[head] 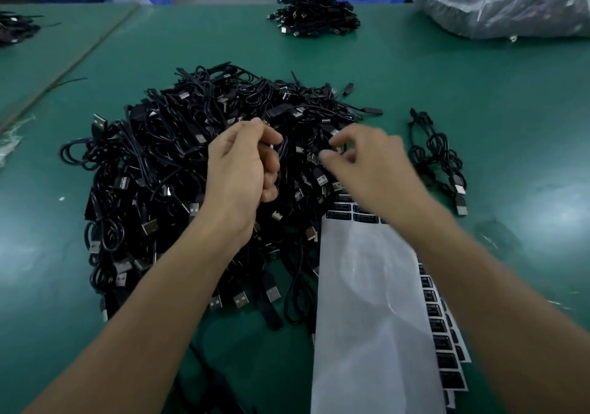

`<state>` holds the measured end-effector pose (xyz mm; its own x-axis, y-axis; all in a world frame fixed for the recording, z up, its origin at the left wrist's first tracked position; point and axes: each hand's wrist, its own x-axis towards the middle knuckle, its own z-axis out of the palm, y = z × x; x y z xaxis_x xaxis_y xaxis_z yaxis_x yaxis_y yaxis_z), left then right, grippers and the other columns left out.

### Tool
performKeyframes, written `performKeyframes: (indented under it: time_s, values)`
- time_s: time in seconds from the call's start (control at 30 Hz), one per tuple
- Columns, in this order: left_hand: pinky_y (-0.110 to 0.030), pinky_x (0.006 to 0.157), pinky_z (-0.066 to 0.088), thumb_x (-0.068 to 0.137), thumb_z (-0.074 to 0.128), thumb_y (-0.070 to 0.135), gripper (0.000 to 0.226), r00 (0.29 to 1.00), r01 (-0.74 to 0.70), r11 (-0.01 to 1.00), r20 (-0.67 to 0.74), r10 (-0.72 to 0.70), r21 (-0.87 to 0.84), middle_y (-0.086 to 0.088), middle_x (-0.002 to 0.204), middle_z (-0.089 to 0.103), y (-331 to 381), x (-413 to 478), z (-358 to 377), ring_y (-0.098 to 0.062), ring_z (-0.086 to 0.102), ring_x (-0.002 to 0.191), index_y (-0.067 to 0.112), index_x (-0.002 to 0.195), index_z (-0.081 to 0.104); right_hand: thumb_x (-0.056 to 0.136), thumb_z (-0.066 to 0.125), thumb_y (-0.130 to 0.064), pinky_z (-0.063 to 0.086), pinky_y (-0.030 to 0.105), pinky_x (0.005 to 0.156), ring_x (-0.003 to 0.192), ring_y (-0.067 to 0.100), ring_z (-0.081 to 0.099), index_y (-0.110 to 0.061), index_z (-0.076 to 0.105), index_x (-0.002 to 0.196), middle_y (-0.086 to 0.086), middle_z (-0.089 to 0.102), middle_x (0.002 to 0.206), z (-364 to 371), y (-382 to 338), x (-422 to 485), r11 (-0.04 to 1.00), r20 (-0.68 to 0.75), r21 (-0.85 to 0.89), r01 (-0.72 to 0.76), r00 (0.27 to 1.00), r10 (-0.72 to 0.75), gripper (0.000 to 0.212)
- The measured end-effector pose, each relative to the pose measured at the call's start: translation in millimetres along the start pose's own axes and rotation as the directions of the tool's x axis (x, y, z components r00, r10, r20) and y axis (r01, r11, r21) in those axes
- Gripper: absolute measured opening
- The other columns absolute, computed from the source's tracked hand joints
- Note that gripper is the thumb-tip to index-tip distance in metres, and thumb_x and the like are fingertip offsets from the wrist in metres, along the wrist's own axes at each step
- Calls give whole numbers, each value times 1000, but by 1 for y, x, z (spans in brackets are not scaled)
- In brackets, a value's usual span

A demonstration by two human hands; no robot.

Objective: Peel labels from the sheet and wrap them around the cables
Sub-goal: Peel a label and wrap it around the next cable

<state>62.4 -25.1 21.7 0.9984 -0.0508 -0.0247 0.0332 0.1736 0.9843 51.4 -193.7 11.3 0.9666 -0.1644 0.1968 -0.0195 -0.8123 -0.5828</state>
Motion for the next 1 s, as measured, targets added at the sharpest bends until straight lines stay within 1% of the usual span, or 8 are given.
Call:
performKeyframes:
  time_s: [0.17, 0.37, 0.53, 0.63, 0.73, 0.83, 0.93, 1.0]
  values:
    - [-19, 36, 28, 107, 43, 24, 34, 1000, -1, 1000, 2, 1, 8, 4, 51, 47, -1, 0, -1, -7, 36, 41, 13, 80, 60, 91, 59, -61, 42, 37, 73, 96, 24, 54, -18, 52, 125, 3, 58, 106, 26, -11, 4, 995, -68, -18, -102, 993, 101, 55]
    - [-19, 35, 27, 105, 44, 22, 32, 1000, -13, 1000, -4, 13, 16, 5, 54, 47, -2, 1, -1, -7, 35, 41, 14, 79, 60, 87, 68, -31, 51, 34, 78, 86, 18, 64, -26, 62, 92, -2, 67, 85, 23, -9, 14, 966, -82, 226, -125, 986, 147, 10]
    - [-19, 35, 27, 105, 44, 23, 33, 1000, -8, 1000, -10, 8, 10, 5, 55, 46, -2, 1, -1, -7, 35, 42, 16, 75, 56, 97, 53, -34, 34, 34, 92, 118, 26, 45, -22, 56, 129, 7, 55, 128, 24, -13, 25, 998, -198, 47, -37, 979, 46, 34]
    - [-19, 35, 27, 105, 43, 23, 34, 1000, -4, 1000, -2, 4, 19, 6, 53, 45, -2, 1, -1, -6, 35, 41, 16, 74, 55, 103, 40, -38, 27, 47, 111, 140, 32, 34, -18, 41, 148, 9, 41, 153, 23, -18, 47, 993, -95, -56, -108, 990, 102, 49]
    - [-19, 35, 27, 105, 43, 22, 34, 1000, -5, 1000, 2, 5, 25, 6, 53, 45, -2, 1, -2, -6, 35, 41, 16, 74, 54, 103, 34, -35, 35, 49, 106, 126, 37, 48, -10, 55, 118, 15, 56, 134, 23, -17, 59, 974, 12, -52, -220, 975, 221, 35]
    - [-19, 35, 27, 105, 43, 21, 34, 1000, -5, 1000, 1, 5, 27, 6, 52, 45, -2, 1, -1, -6, 35, 41, 15, 74, 54, 97, 41, -21, 47, 41, 81, 90, 34, 53, -7, 51, 86, 14, 59, 97, 24, -14, 60, 982, -72, 23, -188, 979, 190, 21]
    - [-19, 35, 27, 105, 42, 21, 34, 1000, -7, 999, 5, 7, 36, 6, 52, 44, -2, 0, -2, -6, 34, 41, 16, 74, 54, 92, 43, -13, 42, 36, 73, 87, 33, 51, -3, 57, 104, 12, 56, 98, 21, -14, 63, 961, -42, 165, -220, 972, 229, 20]
    - [-19, 35, 27, 106, 42, 21, 34, 1000, -5, 999, 8, 4, 35, 6, 52, 44, -2, -1, -2, -6, 34, 41, 16, 74, 54, 95, 41, -16, 39, 42, 93, 116, 38, 45, -12, 50, 133, 17, 48, 127, 19, -11, 65, 952, -11, 147, -269, 962, 274, 39]
